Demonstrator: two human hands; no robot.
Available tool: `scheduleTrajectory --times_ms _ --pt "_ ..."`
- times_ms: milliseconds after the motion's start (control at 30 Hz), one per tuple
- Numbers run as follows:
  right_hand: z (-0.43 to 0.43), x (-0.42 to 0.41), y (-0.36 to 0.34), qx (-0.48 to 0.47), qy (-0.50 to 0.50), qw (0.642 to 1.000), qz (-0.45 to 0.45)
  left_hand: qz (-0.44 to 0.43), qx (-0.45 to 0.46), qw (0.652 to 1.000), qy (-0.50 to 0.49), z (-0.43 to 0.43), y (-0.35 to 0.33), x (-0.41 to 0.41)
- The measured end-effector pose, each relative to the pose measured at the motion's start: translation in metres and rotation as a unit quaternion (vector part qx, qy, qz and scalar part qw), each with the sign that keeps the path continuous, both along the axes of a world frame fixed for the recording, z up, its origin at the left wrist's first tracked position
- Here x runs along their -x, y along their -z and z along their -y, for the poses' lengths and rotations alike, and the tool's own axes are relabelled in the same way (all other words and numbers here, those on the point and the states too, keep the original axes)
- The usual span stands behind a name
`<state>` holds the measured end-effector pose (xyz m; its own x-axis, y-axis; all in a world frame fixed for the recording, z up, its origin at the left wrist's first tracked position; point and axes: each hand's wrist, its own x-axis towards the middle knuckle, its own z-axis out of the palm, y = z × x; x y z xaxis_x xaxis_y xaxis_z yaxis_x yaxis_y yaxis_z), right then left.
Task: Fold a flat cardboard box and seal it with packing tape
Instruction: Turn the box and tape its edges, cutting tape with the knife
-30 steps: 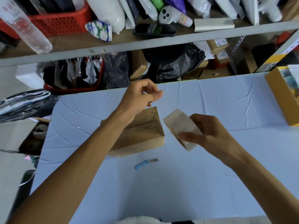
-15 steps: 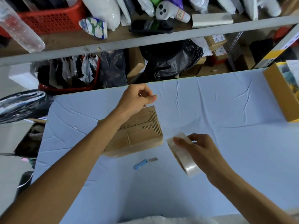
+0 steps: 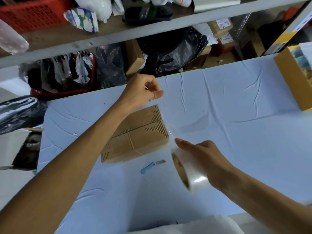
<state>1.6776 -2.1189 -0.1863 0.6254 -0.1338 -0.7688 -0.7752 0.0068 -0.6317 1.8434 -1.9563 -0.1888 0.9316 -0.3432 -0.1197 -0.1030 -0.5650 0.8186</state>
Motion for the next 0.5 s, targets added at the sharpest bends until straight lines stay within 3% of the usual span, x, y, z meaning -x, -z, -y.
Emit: scheduleTrajectory --times_ms 500 --pt "-0.016 -0.01 0.021 0.054 0.015 0.998 -0.011 -0.028 -0.038 0.999 -0.01 -0.015 0.034 -0.013"
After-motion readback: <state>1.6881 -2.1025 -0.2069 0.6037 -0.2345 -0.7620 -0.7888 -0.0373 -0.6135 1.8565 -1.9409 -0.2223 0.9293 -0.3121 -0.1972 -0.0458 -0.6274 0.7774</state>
